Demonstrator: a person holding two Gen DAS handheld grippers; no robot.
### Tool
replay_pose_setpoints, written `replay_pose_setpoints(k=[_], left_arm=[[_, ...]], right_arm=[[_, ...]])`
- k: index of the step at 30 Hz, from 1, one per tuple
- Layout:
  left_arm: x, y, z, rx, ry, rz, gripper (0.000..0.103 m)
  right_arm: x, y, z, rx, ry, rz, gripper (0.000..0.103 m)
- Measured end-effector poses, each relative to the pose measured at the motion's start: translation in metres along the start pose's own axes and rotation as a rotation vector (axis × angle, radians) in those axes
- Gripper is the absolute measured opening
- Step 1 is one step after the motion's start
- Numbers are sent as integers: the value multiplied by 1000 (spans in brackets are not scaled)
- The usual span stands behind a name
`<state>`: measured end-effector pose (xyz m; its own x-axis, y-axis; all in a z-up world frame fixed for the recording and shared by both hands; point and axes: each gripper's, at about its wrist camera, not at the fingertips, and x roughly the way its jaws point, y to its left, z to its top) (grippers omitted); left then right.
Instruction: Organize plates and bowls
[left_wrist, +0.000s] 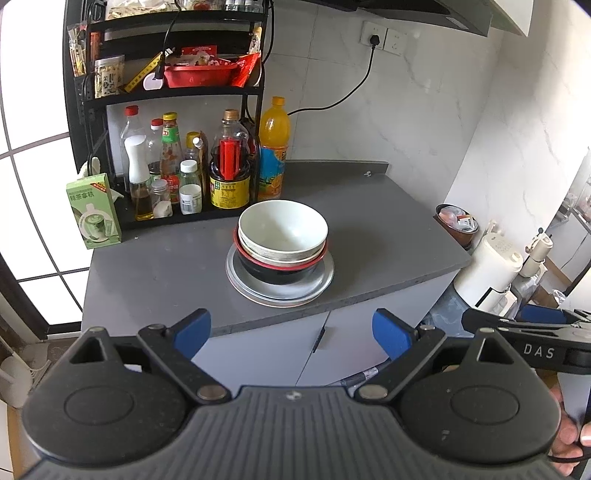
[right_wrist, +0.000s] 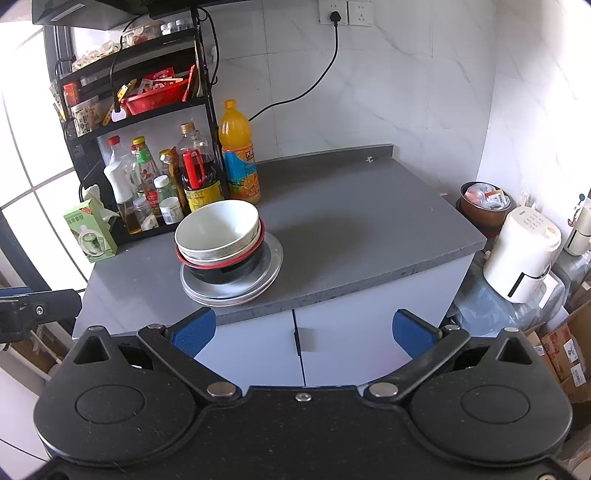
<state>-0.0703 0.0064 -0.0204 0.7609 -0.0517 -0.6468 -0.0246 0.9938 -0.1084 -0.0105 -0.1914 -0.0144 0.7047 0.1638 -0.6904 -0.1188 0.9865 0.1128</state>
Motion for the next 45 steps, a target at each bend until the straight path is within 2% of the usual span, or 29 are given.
replay_pose_setpoints(k=[45], left_arm=[[6, -1, 6, 16, 6, -12, 93]], right_arm=[[6, -1, 1, 0, 9, -9, 103]])
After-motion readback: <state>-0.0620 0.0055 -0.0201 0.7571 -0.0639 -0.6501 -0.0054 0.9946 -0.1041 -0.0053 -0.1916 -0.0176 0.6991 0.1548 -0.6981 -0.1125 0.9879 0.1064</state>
